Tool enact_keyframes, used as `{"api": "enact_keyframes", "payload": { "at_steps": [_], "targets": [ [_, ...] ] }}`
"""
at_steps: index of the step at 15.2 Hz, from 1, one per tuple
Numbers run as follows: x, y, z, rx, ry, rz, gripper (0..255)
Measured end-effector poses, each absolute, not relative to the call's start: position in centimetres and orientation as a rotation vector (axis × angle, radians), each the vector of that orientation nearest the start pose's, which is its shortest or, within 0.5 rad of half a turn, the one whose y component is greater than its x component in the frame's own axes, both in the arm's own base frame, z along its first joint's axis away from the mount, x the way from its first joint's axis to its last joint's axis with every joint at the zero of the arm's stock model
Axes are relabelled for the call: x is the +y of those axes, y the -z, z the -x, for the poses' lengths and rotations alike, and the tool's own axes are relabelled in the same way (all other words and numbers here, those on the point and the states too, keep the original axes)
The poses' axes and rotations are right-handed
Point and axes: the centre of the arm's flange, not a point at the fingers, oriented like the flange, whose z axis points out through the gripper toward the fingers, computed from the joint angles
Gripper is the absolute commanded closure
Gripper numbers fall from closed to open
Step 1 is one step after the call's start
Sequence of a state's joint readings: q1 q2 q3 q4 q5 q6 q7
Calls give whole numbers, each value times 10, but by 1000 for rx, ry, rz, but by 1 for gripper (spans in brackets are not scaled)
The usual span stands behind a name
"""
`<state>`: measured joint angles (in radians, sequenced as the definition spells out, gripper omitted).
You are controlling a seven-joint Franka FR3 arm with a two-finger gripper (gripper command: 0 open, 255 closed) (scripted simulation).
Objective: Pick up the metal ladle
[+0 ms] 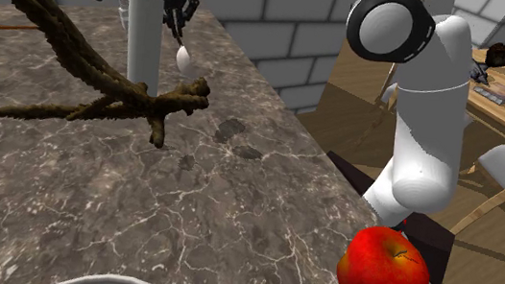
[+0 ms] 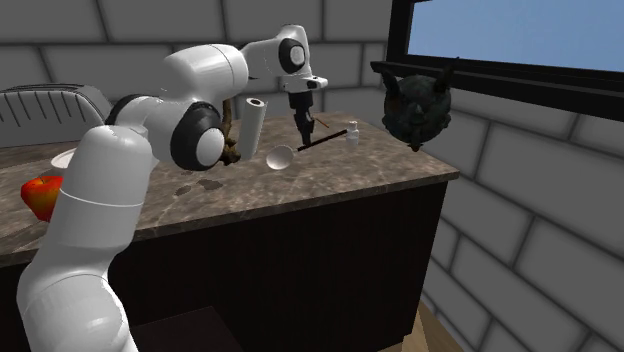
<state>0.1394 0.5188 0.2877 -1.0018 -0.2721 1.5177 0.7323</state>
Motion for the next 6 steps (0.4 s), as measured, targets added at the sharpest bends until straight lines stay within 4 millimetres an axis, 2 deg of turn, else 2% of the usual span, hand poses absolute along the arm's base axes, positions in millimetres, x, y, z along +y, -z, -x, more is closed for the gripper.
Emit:
{"api": "enact_keyframes", "payload": {
  "at_steps": [6],
  "targets": [
    [203,-600,-663,578,131,3190,255]
  ]
}}
